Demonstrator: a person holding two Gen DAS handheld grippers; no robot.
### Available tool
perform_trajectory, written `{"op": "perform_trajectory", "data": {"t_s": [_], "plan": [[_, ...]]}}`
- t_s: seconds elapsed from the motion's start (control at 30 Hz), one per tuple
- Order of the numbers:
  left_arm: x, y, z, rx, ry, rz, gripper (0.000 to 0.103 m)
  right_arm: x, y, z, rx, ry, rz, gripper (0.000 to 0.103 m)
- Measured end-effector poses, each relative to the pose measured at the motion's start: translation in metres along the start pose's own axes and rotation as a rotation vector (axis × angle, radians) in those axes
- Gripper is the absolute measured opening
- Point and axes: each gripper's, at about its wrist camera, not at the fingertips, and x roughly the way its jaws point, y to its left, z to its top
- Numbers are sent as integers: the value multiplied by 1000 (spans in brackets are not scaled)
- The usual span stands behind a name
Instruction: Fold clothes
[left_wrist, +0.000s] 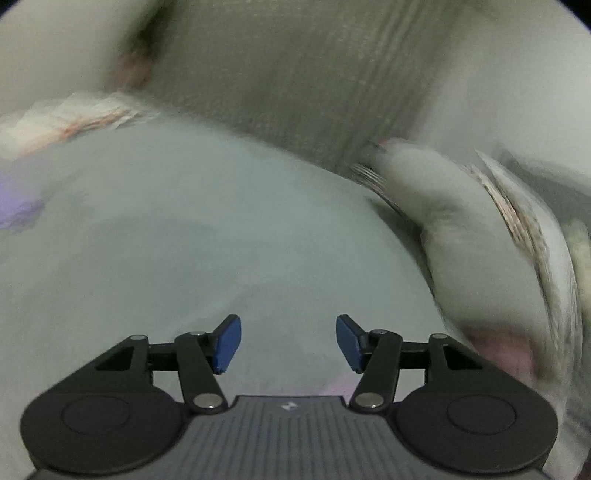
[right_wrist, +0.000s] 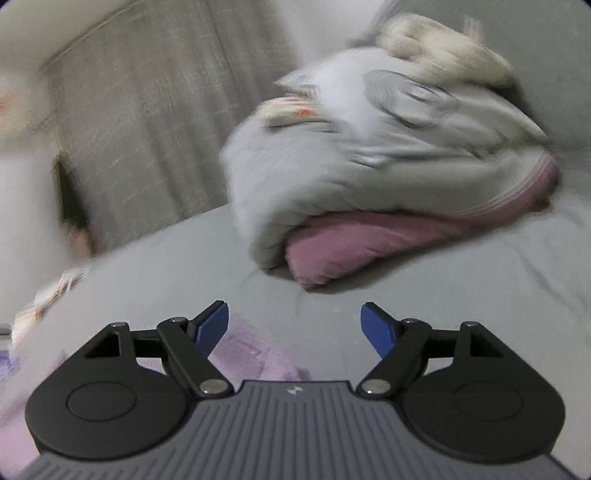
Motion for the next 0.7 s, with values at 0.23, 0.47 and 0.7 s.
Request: {"op": "perform_trajectory", "data": {"t_s": [0.23,0.47,0.7], "plan": [[16,-43,-23,414,91,-153,59,30,36,-4,-354,124,36,77],[57,-75,-34,667,186,-166,4,46,50,-18,-430,204,38,13],[61,-55,-18,483,147,-158,3,38,37,-12,-357,149,75,11]]}}
